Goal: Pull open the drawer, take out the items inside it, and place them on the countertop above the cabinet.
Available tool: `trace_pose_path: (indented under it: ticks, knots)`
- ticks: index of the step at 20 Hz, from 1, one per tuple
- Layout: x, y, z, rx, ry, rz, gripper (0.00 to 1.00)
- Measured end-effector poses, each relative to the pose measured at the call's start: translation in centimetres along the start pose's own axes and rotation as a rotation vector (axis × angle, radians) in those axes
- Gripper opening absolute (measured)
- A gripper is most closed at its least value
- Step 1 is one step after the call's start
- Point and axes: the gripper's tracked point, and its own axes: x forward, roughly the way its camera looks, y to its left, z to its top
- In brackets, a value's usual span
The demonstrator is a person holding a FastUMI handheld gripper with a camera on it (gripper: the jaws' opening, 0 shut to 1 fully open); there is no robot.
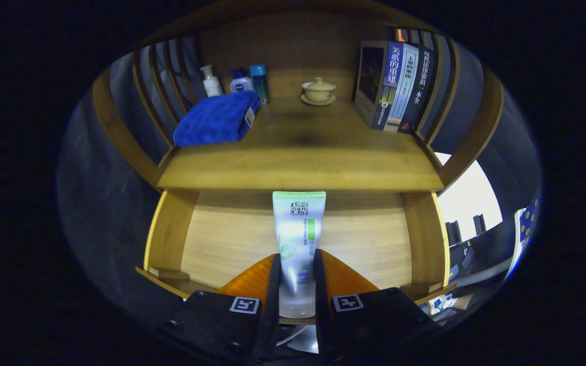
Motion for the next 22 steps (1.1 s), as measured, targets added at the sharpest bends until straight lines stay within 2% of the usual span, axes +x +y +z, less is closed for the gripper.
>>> trace_pose_path:
  ticks: [4,8,17,22]
  knots:
    - [-0.7,0.0,4.9,-0.011,-0.052,-0.018,0.39]
    - [0.7,0.6,9.0,-0.011,-0.067,-0.036,0.39]
    - [9.5,0.2,14.7,0.001,-0.062,-0.081,0.39]
    - [12.0,-0.9,16.5,0.05,-0.102,-0.11,0.5]
